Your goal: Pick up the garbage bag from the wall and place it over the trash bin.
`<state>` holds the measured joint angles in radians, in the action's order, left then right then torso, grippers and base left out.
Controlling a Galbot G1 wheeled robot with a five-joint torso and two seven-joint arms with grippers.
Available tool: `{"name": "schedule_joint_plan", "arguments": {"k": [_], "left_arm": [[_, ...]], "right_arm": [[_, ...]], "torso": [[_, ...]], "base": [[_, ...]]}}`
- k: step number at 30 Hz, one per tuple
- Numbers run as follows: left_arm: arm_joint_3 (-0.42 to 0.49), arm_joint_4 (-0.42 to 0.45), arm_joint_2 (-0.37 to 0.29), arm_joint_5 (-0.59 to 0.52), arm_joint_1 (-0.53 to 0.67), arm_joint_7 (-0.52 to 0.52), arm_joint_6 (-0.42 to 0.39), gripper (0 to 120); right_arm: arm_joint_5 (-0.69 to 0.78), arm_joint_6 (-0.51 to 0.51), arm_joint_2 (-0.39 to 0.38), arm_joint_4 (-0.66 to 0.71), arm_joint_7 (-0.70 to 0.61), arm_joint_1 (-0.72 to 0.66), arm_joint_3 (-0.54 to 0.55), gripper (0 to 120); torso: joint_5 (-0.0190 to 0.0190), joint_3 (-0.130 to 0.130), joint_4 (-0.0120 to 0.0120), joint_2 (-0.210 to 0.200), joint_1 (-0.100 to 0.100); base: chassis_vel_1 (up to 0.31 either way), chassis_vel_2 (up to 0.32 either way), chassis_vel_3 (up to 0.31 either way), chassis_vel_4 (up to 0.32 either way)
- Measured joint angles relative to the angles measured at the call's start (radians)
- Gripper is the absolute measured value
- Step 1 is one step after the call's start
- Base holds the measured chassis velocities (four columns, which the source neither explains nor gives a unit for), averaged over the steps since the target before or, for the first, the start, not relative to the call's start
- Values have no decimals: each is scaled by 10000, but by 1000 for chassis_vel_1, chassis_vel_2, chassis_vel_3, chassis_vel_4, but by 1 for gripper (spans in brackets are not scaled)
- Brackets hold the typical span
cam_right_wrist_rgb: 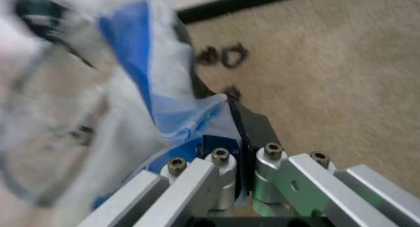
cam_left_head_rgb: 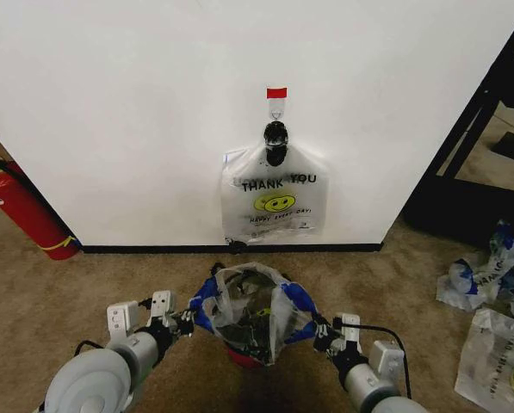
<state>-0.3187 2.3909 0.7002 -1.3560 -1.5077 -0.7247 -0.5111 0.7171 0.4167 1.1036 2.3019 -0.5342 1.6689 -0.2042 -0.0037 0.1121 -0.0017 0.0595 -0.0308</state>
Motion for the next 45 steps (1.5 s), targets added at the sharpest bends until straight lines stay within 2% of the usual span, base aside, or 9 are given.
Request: {"name": "schedule_joint_plan", "arguments": {"k": [6, 14, 24, 30, 37, 40, 45], "left_arm": [[270, -538, 105, 200, -67, -16, -118, 0], [961, -1393, 471, 171, 720, 3, -218, 0], [1049, -1500, 295, 261, 491, 113, -313, 0], [1965, -2483, 670, 536, 1318, 114, -313, 0], [2409, -2956, 853, 744, 1809, 116, -286, 0], [2484, -3107, 882, 859, 1898, 214, -189, 0], [2208, -2836, 865, 1429, 1623, 489, -97, 1]], "right_arm": [[39, 452, 48, -541, -219, -314, -1, 0], [173, 570, 302, -1647, -236, -1103, 93, 0], [128, 739, 292, -1893, -185, -1132, 139, 0], [107, 710, 580, -2663, -218, -1798, 281, 0], [106, 634, 753, -3096, -227, -2155, 273, 0], [31, 424, 814, -3377, -134, -2273, 232, 0], [-432, -604, 841, -3561, 313, -2202, 210, 0]], "torso": [[1, 1, 3, 0, 0], [0, 2, 0, 0, -1], [1, 1, 1, 0, 0], [-1, 2, 0, -1, -1], [-1, 2, 1, -1, -1], [-1, 2, 1, -1, -1], [-1, 2, 1, -1, -1]], "base": [[0, 0, 0, 0], [0, 0, 0, 0], [0, 0, 0, 0], [0, 0, 0, 0], [0, 0, 0, 0], [0, 0, 0, 0], [0, 0, 0, 0]]}}
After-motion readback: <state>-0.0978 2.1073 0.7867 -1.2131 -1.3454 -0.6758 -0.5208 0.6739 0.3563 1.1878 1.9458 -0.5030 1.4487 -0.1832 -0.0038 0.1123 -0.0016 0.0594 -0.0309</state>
